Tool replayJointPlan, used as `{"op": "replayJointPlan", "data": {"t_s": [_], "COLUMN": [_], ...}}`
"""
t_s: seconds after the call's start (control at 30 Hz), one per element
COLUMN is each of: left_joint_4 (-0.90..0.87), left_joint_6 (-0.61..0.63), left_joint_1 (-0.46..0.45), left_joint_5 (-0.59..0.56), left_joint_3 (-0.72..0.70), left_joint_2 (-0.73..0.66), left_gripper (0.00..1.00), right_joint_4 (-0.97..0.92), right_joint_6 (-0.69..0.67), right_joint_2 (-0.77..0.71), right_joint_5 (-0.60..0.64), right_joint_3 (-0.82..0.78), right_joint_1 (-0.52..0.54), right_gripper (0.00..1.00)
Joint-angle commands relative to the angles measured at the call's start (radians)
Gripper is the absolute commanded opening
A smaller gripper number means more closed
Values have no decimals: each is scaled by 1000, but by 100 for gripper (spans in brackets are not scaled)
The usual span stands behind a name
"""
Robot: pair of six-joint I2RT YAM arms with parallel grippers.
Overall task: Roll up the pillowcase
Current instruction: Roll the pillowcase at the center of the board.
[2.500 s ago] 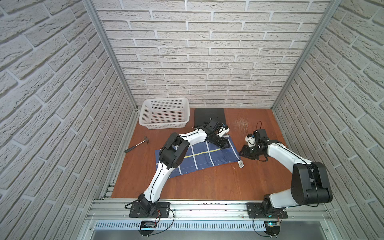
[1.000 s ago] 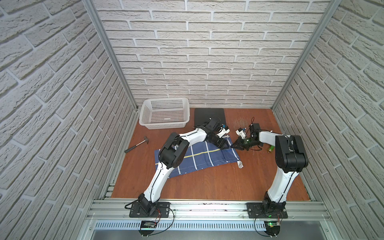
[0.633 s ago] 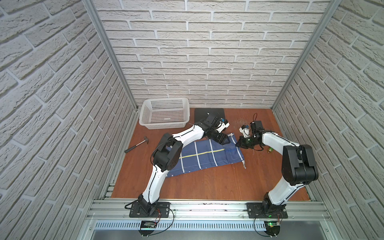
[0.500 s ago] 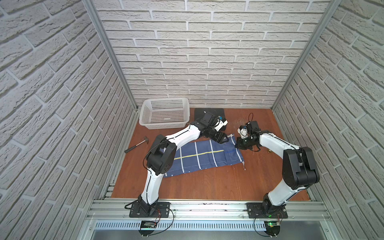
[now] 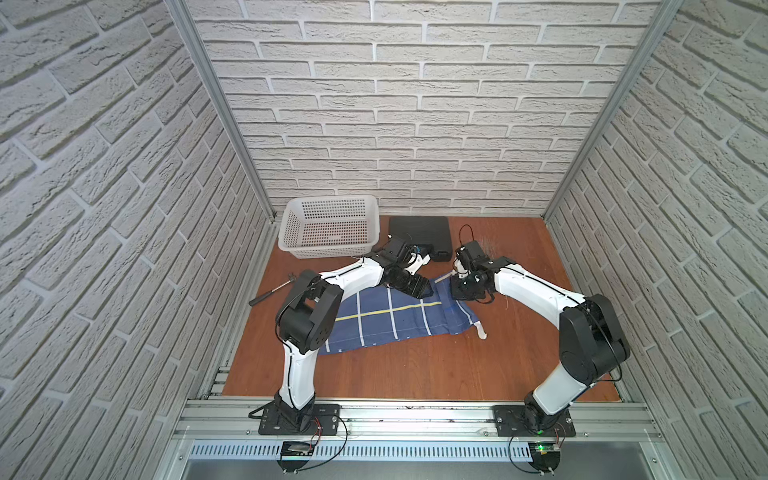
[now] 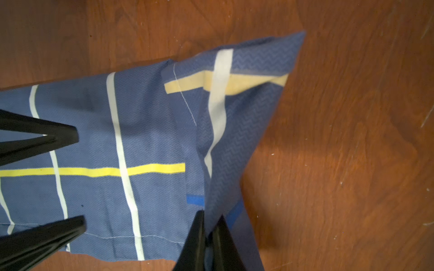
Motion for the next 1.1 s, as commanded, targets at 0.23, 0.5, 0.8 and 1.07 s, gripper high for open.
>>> {"op": "replayJointPlan", "data": {"t_s": [0.23,0.5,0.8,1.07], "left_joint_4": [23,16,-2,15], "left_joint_6": [6,1,-12,-39], "left_joint_1": [21,29,42,39], "left_joint_5": [10,-4,-18,-17], "left_joint_3": [-55,-110,-198,-242], "left_joint_2": [-92,-151,-232,-273], "left_gripper": [73,73,73,73], "right_joint_4": [0,41,132,194], "right_joint_6": [77,93,117,133], "right_joint_2": [72,158,241,289], "right_joint_5": [14,-43,-140,-228], "right_joint_3": [87,147,172,180], "right_joint_1": [98,140,164,183], "right_gripper": [15,16,16,16]}}
